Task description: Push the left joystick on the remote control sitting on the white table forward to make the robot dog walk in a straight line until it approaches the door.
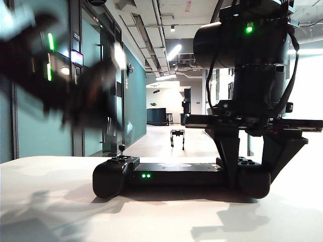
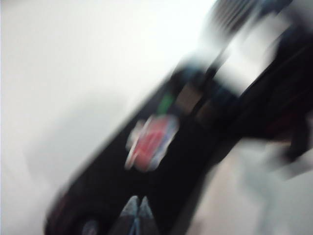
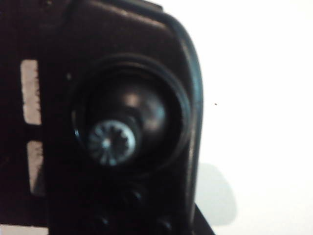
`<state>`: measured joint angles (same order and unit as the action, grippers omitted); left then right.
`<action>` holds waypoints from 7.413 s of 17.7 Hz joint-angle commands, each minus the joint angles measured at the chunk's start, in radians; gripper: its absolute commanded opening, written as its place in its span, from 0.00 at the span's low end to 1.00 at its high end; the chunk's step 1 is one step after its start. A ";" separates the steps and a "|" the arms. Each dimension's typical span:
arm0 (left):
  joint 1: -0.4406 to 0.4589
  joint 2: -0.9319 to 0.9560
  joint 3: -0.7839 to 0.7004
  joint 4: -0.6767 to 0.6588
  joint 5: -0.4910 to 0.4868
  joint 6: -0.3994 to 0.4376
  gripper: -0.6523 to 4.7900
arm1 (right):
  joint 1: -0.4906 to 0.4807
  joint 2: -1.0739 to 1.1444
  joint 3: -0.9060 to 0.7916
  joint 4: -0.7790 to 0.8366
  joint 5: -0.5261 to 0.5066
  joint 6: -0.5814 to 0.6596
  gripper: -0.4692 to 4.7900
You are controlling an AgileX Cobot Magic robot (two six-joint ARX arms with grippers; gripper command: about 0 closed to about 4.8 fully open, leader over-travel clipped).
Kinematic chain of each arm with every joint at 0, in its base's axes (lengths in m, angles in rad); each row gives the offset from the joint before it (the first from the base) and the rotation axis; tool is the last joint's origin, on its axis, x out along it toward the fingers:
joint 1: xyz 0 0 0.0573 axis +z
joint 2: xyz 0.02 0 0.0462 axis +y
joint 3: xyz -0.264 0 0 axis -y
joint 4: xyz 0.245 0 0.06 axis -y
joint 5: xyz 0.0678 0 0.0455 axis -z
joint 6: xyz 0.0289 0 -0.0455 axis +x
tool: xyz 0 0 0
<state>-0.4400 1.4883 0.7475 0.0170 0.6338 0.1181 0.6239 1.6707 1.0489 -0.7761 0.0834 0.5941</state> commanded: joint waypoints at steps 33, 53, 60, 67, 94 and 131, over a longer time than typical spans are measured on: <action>0.000 -0.834 0.319 -0.736 -0.445 -0.182 0.11 | 0.003 -0.248 0.153 -0.327 0.019 -0.147 0.08; 0.000 -1.367 -0.294 -0.381 -0.570 -0.132 0.11 | 0.003 -0.915 -0.261 0.251 0.158 -0.389 0.08; 0.001 -1.420 -0.454 -0.186 -0.642 -0.084 0.11 | 0.003 -0.915 -0.261 0.251 0.158 -0.389 0.08; 0.322 -1.484 -0.546 -0.130 -0.560 -0.085 0.11 | 0.003 -0.915 -0.261 0.254 0.158 -0.389 0.08; 0.351 -1.484 -0.740 0.045 -0.612 -0.066 0.11 | 0.003 -0.915 -0.261 0.254 0.158 -0.389 0.08; 0.350 -1.484 -0.740 0.043 -0.611 -0.066 0.11 | -0.522 -1.651 -1.001 0.817 0.093 -0.525 0.08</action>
<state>-0.0914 0.0036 0.0040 0.0483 0.0185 0.0521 0.1081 0.0360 0.0570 0.0185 0.1783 0.0731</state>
